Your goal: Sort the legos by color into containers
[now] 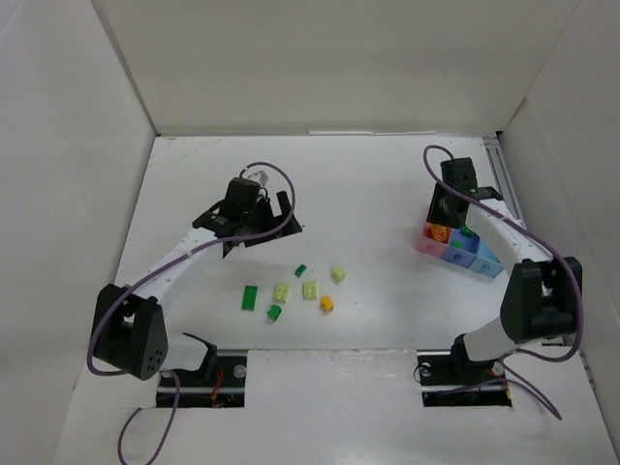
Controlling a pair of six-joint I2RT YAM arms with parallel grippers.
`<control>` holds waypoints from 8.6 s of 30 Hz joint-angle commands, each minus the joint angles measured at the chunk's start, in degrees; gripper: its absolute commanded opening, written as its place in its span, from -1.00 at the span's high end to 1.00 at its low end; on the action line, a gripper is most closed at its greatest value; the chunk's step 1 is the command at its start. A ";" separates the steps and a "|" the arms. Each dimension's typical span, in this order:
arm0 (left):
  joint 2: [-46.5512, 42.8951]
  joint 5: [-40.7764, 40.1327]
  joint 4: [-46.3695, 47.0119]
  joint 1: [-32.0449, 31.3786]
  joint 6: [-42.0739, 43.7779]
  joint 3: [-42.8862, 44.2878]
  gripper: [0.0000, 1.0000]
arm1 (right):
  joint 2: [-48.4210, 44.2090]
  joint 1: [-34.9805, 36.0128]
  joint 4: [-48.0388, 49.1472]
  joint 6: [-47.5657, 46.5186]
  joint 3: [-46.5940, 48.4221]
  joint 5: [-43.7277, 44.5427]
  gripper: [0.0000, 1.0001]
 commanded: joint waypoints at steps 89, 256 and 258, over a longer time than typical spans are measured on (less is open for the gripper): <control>-11.67 -11.44 -15.47 1.36 -12.87 -10.95 -1.00 | 3.99 0.26 2.47 -2.68 10.87 8.91 0.79; 7.75 4.91 3.78 1.36 12.00 9.44 -1.00 | 1.28 -16.36 -11.68 2.86 10.43 -2.96 0.78; 8.28 4.91 2.99 1.36 11.99 8.83 -1.00 | 1.81 -16.37 -11.68 2.86 11.14 -2.96 0.49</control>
